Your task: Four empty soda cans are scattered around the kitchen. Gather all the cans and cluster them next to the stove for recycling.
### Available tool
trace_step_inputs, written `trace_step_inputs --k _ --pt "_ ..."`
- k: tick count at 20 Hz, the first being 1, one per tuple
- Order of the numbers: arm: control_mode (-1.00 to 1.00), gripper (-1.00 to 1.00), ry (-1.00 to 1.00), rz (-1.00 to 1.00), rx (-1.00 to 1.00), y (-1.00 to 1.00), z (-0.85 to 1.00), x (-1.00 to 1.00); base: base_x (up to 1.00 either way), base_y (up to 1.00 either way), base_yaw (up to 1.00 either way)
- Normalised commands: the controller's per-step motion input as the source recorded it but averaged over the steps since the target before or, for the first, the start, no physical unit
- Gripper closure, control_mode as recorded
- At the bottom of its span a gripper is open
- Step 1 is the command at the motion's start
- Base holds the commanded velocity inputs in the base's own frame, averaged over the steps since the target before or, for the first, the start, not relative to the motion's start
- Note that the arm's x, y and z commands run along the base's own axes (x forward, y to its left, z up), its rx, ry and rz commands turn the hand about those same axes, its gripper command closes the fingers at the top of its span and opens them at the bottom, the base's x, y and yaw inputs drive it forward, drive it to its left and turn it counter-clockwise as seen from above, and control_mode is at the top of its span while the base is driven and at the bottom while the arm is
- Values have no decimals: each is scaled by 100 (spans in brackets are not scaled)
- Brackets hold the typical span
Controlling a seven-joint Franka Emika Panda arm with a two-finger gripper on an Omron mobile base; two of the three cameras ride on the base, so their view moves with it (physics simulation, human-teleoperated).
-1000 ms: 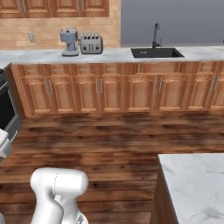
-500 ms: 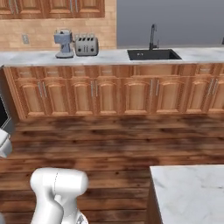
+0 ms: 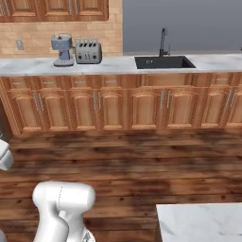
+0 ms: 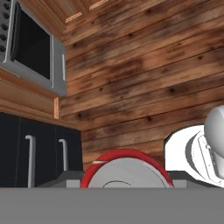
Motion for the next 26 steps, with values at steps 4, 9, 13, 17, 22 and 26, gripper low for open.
trace_step_inputs --k 4,9,13,17,22,26 --pt "100 100 0 0 0 0 0 0 68 0 0" --pt "100 100 0 0 0 0 0 0 68 0 0" --pt "100 100 0 0 0 0 0 0 60 0 2" --pt "100 100 0 0 0 0 0 0 60 2 6" --pt "100 100 0 0 0 0 0 0 45 12 13" --pt "100 100 0 0 0 0 0 0 20 1 22"
